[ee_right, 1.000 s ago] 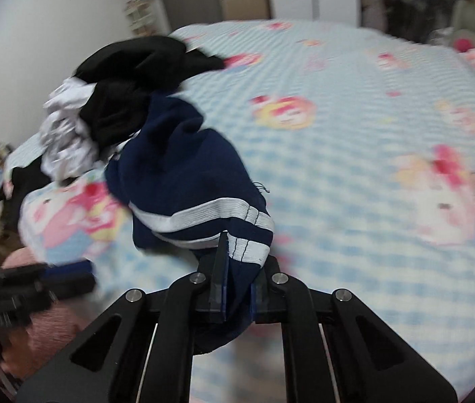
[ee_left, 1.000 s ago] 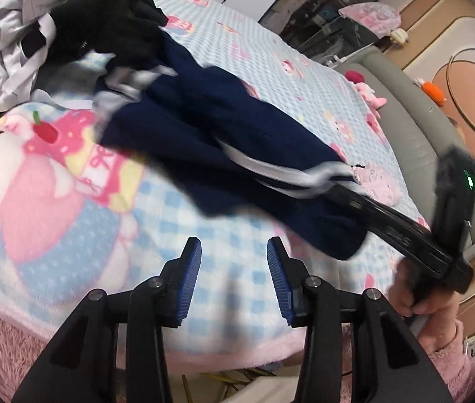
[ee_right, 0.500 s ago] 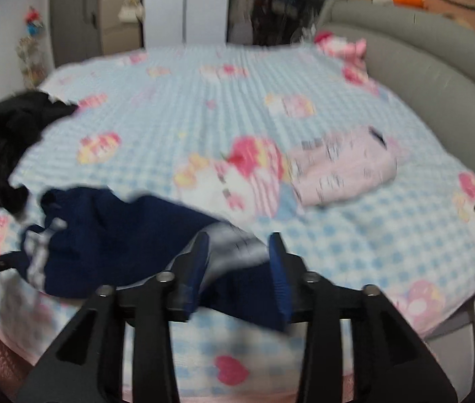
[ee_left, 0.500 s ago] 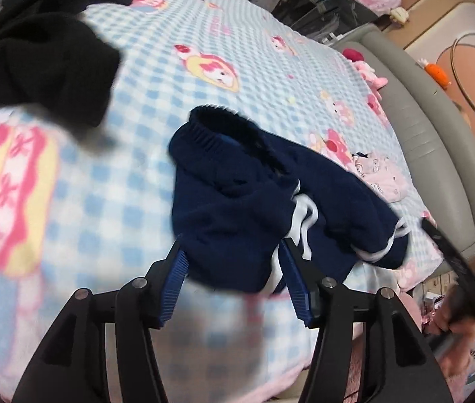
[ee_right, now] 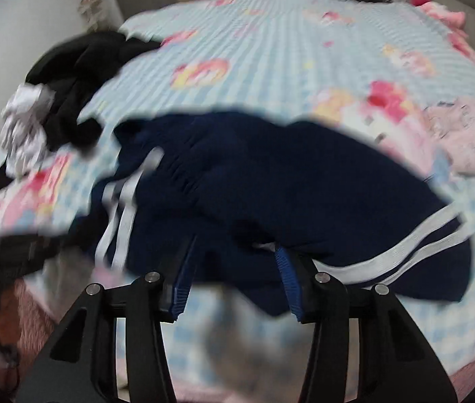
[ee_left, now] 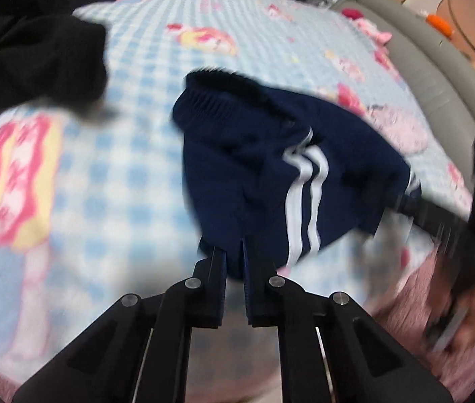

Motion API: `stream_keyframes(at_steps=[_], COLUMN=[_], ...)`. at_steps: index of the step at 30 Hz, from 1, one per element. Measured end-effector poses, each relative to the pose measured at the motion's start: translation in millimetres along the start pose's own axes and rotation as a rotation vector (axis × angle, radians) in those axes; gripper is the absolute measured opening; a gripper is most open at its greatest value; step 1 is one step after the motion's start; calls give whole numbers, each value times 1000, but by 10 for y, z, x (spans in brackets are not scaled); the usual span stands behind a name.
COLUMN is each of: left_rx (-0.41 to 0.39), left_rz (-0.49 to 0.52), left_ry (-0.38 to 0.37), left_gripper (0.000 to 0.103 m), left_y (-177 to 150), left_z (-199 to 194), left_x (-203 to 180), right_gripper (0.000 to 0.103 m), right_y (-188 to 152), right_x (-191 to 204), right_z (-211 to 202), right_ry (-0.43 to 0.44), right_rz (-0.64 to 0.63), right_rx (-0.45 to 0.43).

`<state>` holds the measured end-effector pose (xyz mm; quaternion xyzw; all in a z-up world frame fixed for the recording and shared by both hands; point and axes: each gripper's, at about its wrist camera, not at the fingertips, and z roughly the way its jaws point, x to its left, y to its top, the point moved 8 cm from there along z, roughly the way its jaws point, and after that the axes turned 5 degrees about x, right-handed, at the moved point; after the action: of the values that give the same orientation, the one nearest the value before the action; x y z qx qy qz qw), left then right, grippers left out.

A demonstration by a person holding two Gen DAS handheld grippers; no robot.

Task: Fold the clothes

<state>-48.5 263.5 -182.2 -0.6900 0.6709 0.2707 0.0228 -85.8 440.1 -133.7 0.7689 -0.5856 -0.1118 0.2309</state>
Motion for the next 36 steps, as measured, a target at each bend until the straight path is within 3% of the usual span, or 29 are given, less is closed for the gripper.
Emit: stream_keyframes(at_steps=[3, 5, 6, 8, 10, 12, 14, 15, 17, 21, 25, 27, 31, 34, 36], left_rx=[-40, -86, -109, -144, -153, -141, -81, -50, -18, -15, -23, -32, -73, -84, -94], left_rz=[-19, -38, -47, -61, -64, -52, -19, -5, 13, 32, 59, 77, 98, 57, 17], left_ry=[-45, -75, -86, -110, -136, -125, -116, -102, 6, 55, 68, 95, 214, 248, 134], left_gripper=[10, 18, 37, 58, 59, 65, 65, 56, 17, 16, 14, 13, 13, 18, 31], left_y=[73, 257, 368, 573, 735, 810, 779, 715, 527, 166, -30, -89, -84, -43, -1], left_z=[-146, -223, -248, -266, -203, -51, 225, 347, 537, 579, 400, 277, -28, -167, -209], left_x=[5, -6, -39, -117, -221, -346, -451, -500, -502, -501, -460, -425, -249, -79, -80], right_gripper=[49, 50, 50, 52, 60, 60, 60, 60, 60, 60, 60, 60, 60, 62, 63], right_y=[300, 368, 380, 312, 147, -16, -152, -210, -251, -159, 3, 174, 483, 470, 355], right_x=[-253, -337, -352, -322, -252, -107, 44, 91, 48, -253, -313, -376, -649, -698, -571], right_z=[-253, -341, -375, -416, -434, -379, -275, -208, -11, 125, 160, 86, -230, -338, -315], right_ry=[-167, -206, -202, -148, -71, 11, 57, 62, 19, -71, -92, -162, -251, -173, -51], right_rz=[29, 40, 45, 55, 51, 24, -19, -38, -28, 90, 48, 12, 72, 111, 105], right_rx=[-137, -161, -165, -160, -129, -76, -22, 0, 31, 22, 0, -48, -161, -142, -96])
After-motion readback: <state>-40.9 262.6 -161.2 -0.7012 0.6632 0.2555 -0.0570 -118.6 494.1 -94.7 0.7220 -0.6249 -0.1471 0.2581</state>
